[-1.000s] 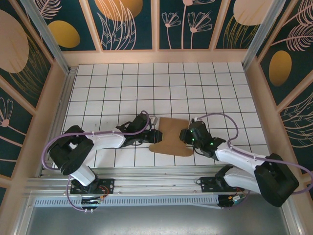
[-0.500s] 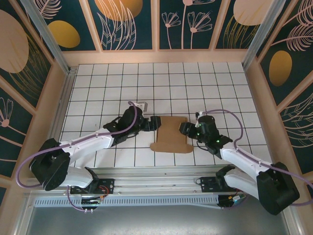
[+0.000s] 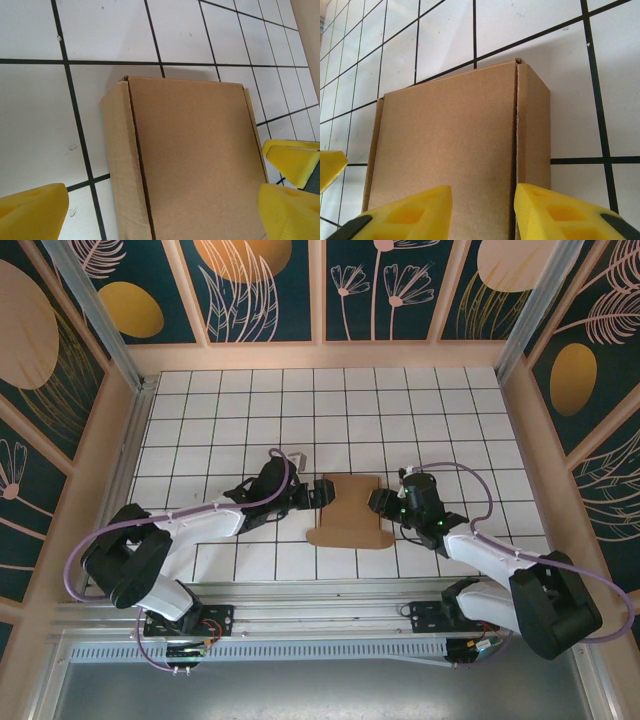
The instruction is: Fold the paper box
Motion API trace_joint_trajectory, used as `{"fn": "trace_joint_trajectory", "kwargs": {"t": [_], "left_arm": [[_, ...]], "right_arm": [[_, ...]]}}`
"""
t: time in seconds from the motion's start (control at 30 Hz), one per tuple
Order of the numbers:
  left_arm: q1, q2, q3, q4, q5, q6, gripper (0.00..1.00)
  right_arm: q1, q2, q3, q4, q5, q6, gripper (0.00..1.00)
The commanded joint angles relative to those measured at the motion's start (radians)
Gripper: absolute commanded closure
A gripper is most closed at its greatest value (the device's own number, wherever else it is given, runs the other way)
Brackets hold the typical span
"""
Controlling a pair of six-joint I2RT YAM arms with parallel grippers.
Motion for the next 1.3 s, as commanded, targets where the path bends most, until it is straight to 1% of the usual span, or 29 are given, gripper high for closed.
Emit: {"fn": "trace_joint_trajectory", "kwargs": {"t": [0.0, 0.1, 0.17, 0.2, 0.27, 0.37, 0.43, 0.47, 0.63, 0.7, 0.77, 0.87, 1.17, 1.27], "left_arm": [[0.001, 0.021, -0.016, 0.052, 0.051, -0.007, 0.06], [0.002, 0.026, -0.013, 0.064, 0.073, 0.001, 0.11], [0.002, 0.027, -0.008, 0.060, 0.071, 0.005, 0.12], [0.002, 0.027, -0.004, 0.054, 0.067, 0.010, 0.13], [0.001, 0.024, 0.007, 0.029, 0.049, 0.020, 0.12], [0.001, 0.006, 0.007, 0.001, 0.011, 0.030, 0.09], [0.001, -0.007, 0.002, -0.005, -0.006, 0.033, 0.07], [0.001, -0.011, 0.002, -0.009, -0.012, 0.032, 0.07], [0.001, -0.014, -0.006, -0.017, -0.014, 0.020, 0.05], [0.002, -0.007, -0.009, -0.020, -0.019, 0.002, 0.05], [0.001, 0.005, -0.008, -0.023, -0.027, -0.022, 0.05], [0.003, 0.025, 0.005, -0.020, -0.016, -0.040, 0.04], [0.015, 0.103, 0.028, 0.025, 0.069, -0.112, 0.04], [0.024, 0.123, 0.015, 0.066, 0.099, -0.139, 0.04]], "right_arm": [[-0.007, -0.018, 0.024, -0.079, -0.002, 0.016, 0.56], [-0.006, -0.085, 0.035, -0.116, 0.041, 0.024, 0.49], [-0.015, -0.108, 0.025, -0.147, 0.127, 0.050, 0.42], [-0.024, -0.103, 0.017, -0.149, 0.145, 0.052, 0.40], [-0.043, -0.058, 0.015, -0.137, 0.110, 0.050, 0.40], [-0.041, 0.018, 0.020, -0.052, -0.031, 0.049, 0.47], [-0.040, 0.055, 0.017, 0.005, -0.088, 0.067, 0.54], [-0.039, 0.067, 0.016, 0.019, -0.098, 0.070, 0.57], [-0.047, 0.099, 0.008, 0.024, -0.065, 0.070, 0.73], [-0.056, 0.113, -0.012, 0.037, -0.073, 0.064, 0.77], [-0.072, 0.139, -0.027, 0.034, -0.090, 0.048, 0.77], [-0.102, 0.183, -0.043, 0.016, -0.079, 0.031, 0.77], [-0.138, 0.235, -0.068, 0.049, -0.105, 0.028, 0.77], [-0.168, 0.242, -0.074, 0.047, -0.127, 0.030, 0.77]]}}
